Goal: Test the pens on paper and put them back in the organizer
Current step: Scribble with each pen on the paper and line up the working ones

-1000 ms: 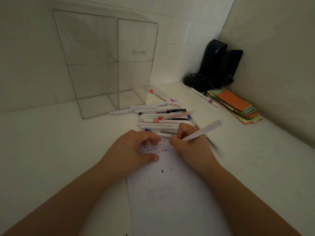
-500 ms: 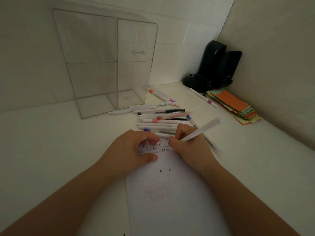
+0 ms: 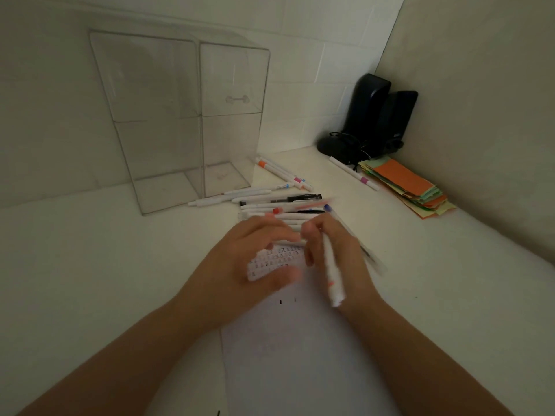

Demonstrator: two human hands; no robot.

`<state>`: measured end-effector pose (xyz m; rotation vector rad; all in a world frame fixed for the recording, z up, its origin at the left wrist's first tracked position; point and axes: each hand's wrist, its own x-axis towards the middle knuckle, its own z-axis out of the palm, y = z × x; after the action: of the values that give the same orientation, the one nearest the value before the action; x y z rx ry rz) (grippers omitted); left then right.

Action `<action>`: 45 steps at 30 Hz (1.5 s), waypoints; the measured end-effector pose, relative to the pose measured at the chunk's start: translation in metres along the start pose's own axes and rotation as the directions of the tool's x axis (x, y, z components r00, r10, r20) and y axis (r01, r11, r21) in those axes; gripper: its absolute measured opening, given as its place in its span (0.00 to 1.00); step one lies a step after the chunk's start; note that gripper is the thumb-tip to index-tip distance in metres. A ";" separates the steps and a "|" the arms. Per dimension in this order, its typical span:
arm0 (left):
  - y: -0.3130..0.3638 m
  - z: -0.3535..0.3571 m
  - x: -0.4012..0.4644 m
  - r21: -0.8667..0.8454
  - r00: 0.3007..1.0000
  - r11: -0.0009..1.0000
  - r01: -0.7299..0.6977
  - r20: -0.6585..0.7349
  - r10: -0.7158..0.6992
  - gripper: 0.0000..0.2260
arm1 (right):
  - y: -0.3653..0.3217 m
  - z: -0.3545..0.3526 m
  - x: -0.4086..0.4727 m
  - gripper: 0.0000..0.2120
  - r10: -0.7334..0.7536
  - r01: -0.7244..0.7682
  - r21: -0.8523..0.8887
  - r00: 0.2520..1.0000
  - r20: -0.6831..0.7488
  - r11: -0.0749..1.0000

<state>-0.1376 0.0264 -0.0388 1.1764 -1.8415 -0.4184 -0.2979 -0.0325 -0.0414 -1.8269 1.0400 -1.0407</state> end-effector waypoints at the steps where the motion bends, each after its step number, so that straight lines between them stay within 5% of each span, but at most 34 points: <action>1: 0.003 0.001 -0.001 -0.058 0.999 0.998 -0.030 0.035 0.032 0.18 | 0.002 0.002 -0.001 0.11 0.008 -0.005 -0.082 0.999 0.036 0.997; 5: 0.009 0.005 -0.003 -0.145 0.989 0.988 -0.060 0.127 0.079 0.20 | 0.002 0.001 -0.002 0.02 -0.113 0.163 -0.403 0.983 0.144 0.900; 16: 0.018 0.010 -0.003 -0.065 0.963 0.975 -0.211 0.155 0.218 0.11 | 0.003 0.001 -0.003 0.07 -0.182 0.232 -0.310 0.966 0.183 0.922; 18: 0.011 0.003 -0.002 -0.010 0.978 0.984 -0.180 0.103 0.180 0.11 | 0.005 -0.001 -0.002 0.18 -0.182 0.194 -0.380 0.981 0.068 0.904; 20: 0.002 -0.009 -0.001 0.055 0.996 0.995 -0.088 -0.008 0.089 0.11 | 0.007 -0.007 0.001 0.22 -0.155 0.099 -0.428 0.983 -0.098 0.898; 23: -0.011 -0.021 -0.002 0.144 0.983 0.982 0.125 -0.154 -0.103 0.16 | 0.013 -0.018 0.005 0.13 -0.088 -0.020 -0.469 0.974 -0.209 0.883; 26: -0.016 -0.023 -0.005 0.238 0.926 0.908 0.344 -0.244 -0.287 0.25 | 0.021 -0.019 0.008 0.06 -0.074 -0.033 -0.599 0.985 -0.154 0.800; 34: -0.019 -0.038 -0.008 0.456 0.743 0.587 0.669 -0.394 -0.540 0.20 | 0.018 -0.016 0.005 0.10 -0.103 0.144 -0.731 0.990 0.101 0.667; 36: -0.018 -0.036 -0.007 0.519 0.780 0.582 0.626 -0.408 -0.475 0.16 | 0.009 -0.016 0.005 0.07 -0.139 0.117 -0.647 0.990 0.017 0.753; 39: -0.013 -0.025 -0.005 0.581 0.929 0.730 0.361 -0.294 -0.226 0.13 | -0.009 -0.019 0.004 0.06 -0.037 0.014 -0.103 0.975 -0.219 0.995; 42: -0.007 -0.008 -0.002 0.405 0.993 0.909 0.102 -0.092 -0.071 0.15 | -0.018 -0.019 0.002 0.11 0.187 -0.127 0.407 0.976 -0.112 0.905; 45: 0.001 0.006 -0.003 0.254 0.995 0.964 0.080 0.035 -0.092 0.26 | -0.018 -0.015 0.000 0.11 0.231 -0.215 0.618 0.971 0.055 0.756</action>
<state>-0.1425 0.0287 -0.0431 1.4331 -1.9304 -0.2657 -0.3068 -0.0296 -0.0198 -1.1208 0.7730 -1.0941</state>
